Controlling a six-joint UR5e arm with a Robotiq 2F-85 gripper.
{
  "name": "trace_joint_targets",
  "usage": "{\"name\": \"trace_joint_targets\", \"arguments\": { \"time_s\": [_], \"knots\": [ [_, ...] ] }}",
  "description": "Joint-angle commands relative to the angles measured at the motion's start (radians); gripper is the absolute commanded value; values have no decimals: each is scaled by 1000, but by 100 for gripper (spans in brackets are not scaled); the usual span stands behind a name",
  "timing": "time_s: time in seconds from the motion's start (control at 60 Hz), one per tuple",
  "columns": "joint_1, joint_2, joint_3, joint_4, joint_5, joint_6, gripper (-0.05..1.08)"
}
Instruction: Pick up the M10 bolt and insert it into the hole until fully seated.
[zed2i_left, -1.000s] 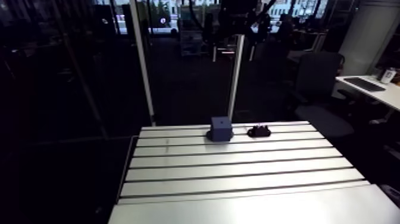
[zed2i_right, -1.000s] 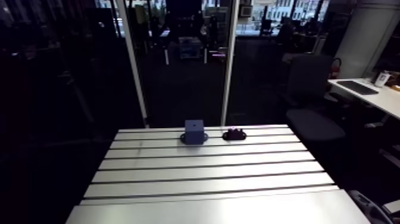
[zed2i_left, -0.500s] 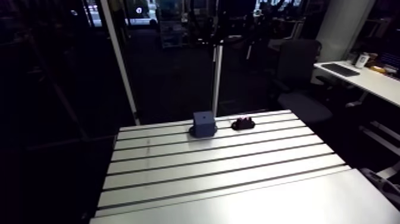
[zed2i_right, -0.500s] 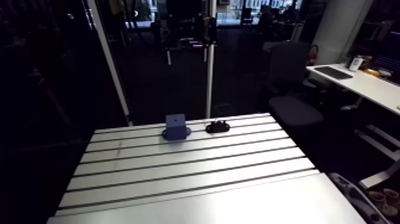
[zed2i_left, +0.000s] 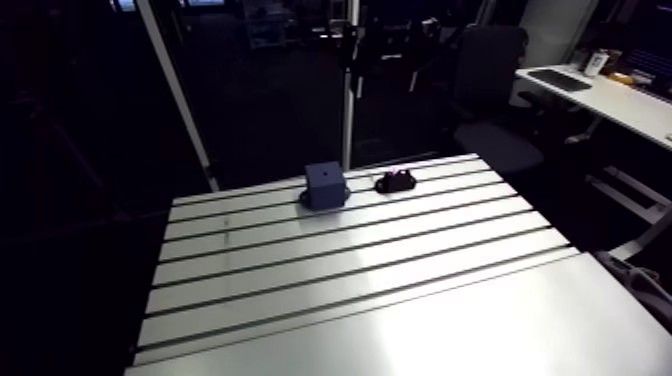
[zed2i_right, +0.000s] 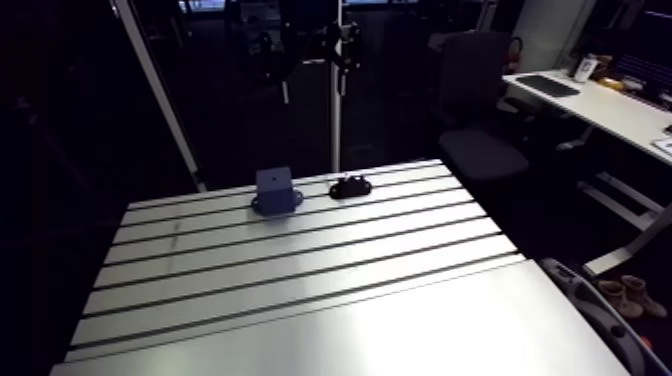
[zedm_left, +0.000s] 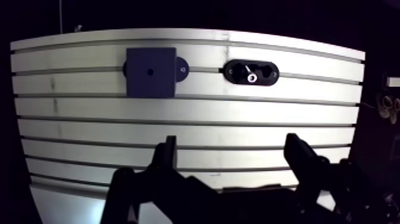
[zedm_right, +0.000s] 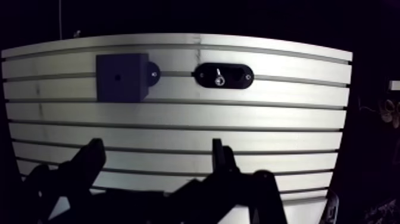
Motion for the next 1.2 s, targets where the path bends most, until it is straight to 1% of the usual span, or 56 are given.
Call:
{"name": "trace_joint_targets", "arguments": {
  "time_s": [0.017, 0.033, 0.067, 0.2, 0.233, 0.283, 0.3, 0.317, 0.333, 0.35, 0.4, 0.6, 0.733, 1.2],
  "knots": [
    [-31, 35, 2, -45, 4, -14, 18],
    [-31, 35, 2, -45, 4, -14, 18],
    [-35, 47, 1, -53, 2, -15, 27],
    [-35, 66, -1, -57, 1, -18, 29],
    [-38, 78, -1, -66, 2, -18, 34],
    [-40, 84, -1, -69, 2, -18, 37],
    [-40, 90, -1, -70, 1, -18, 40],
    [-40, 90, -1, -70, 1, -18, 40],
    [-41, 95, -1, -72, 1, -18, 43],
    [-41, 95, -1, -72, 1, -18, 43],
    [-46, 106, -2, -79, 1, -19, 48],
    [-60, 132, -3, -85, -1, -20, 51],
    [-70, 146, -1, -103, -2, -33, 54],
    [-81, 186, 7, -125, -1, -36, 53]
  ]
}}
